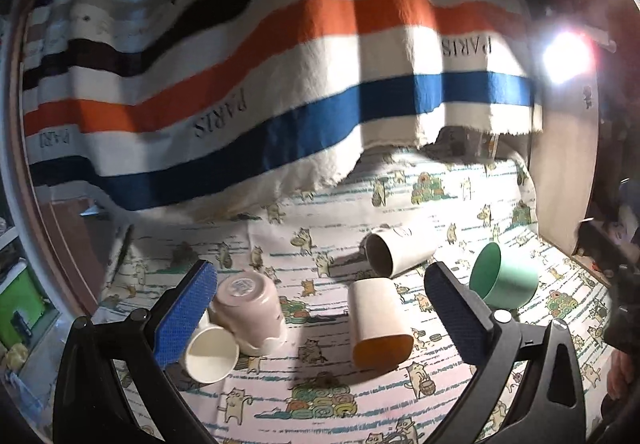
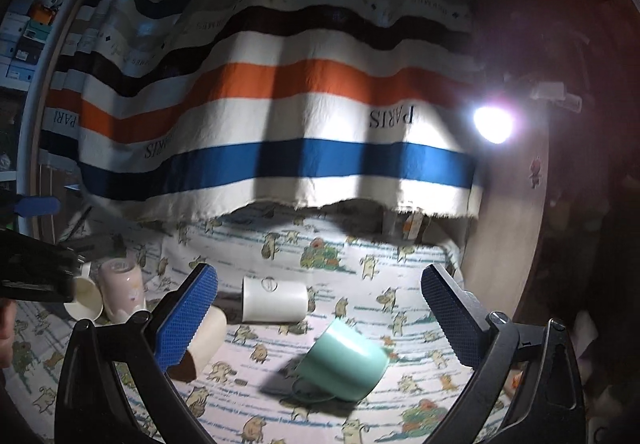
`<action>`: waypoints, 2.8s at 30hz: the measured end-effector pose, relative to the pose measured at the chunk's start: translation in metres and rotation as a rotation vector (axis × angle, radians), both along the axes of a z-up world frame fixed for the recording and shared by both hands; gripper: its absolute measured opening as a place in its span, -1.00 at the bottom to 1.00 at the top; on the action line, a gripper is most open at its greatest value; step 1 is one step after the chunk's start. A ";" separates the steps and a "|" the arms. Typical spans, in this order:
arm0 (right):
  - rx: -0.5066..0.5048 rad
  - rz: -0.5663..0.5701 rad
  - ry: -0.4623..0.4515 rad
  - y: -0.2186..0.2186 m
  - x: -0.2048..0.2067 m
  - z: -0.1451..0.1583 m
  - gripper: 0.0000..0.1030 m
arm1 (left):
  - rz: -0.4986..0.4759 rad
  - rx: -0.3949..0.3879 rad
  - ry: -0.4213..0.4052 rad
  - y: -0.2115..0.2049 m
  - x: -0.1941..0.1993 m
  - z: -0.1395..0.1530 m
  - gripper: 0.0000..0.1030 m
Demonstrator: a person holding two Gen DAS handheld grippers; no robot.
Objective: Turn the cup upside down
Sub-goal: 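Move the left tool down toward the tan cup lying on its side, then close the left tool on the tan cup and lift it, then turn the held tan cup rim-down and lower it onto the table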
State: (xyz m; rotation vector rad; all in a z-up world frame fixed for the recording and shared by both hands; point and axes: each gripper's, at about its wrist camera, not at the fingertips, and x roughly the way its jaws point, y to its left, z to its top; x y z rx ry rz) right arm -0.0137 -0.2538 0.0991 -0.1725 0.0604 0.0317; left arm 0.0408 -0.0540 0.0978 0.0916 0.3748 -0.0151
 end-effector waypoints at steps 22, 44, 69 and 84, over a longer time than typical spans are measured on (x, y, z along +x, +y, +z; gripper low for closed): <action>0.097 -0.016 0.245 -0.015 0.127 -0.025 0.99 | -0.074 -0.180 0.552 -0.022 0.153 -0.090 0.84; 0.175 -0.048 0.467 -0.031 0.162 -0.057 0.33 | -0.057 -0.215 0.735 -0.031 0.192 -0.130 0.32; 0.192 -0.026 0.373 -0.032 0.147 -0.048 0.35 | -0.172 -0.078 0.423 -0.046 0.092 -0.056 0.29; 0.214 0.048 0.302 -0.032 0.119 -0.026 0.38 | -0.185 -0.038 0.326 -0.039 0.034 -0.049 0.29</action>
